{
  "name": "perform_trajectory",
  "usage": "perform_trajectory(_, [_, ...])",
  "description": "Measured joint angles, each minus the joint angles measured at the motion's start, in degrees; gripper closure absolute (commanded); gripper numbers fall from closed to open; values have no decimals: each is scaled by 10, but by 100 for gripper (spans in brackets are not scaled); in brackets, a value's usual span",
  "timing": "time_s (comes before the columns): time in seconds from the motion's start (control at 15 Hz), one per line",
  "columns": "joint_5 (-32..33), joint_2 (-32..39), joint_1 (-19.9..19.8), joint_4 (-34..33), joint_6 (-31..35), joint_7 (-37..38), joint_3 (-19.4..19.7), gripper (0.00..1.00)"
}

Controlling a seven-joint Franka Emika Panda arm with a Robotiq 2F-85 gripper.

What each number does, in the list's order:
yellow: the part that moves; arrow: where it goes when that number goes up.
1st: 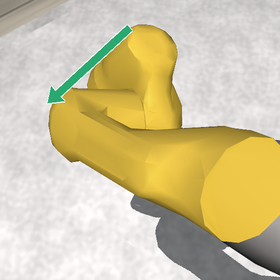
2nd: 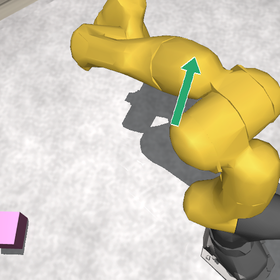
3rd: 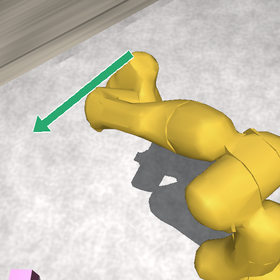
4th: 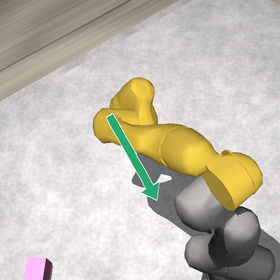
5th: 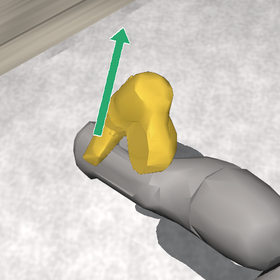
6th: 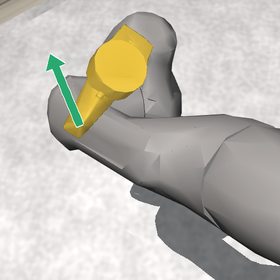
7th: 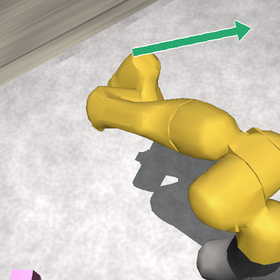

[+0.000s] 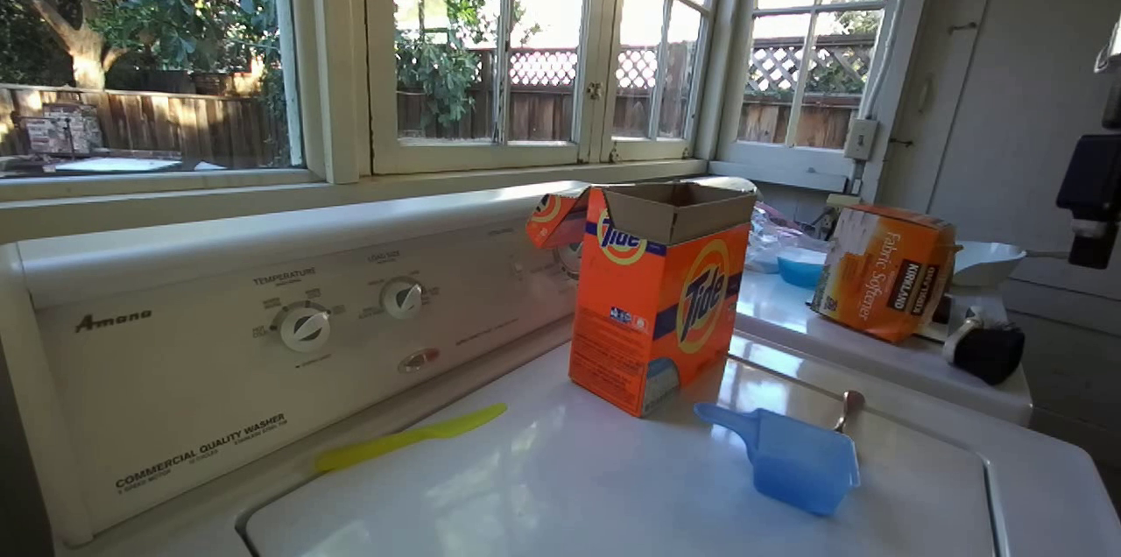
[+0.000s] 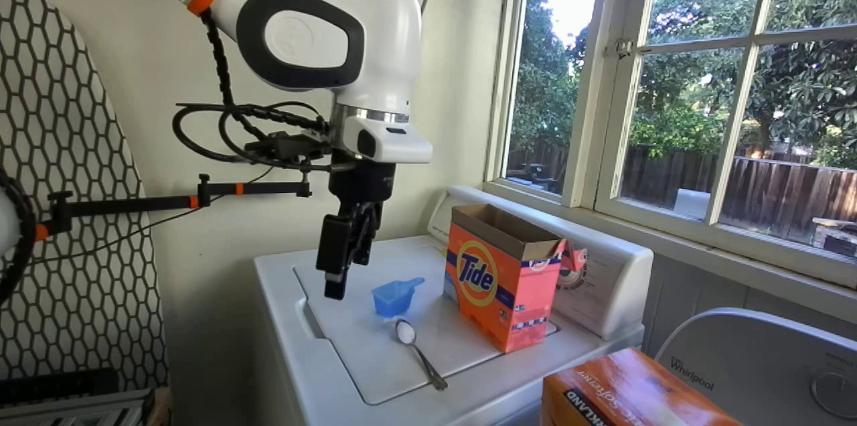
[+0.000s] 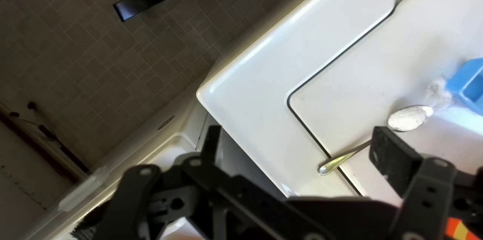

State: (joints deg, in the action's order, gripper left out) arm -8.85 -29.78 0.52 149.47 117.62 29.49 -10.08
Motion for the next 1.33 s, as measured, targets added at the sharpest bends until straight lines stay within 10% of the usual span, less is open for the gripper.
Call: perform_trajectory(1.33, [-8,173,41,15,249,327,-66,0])
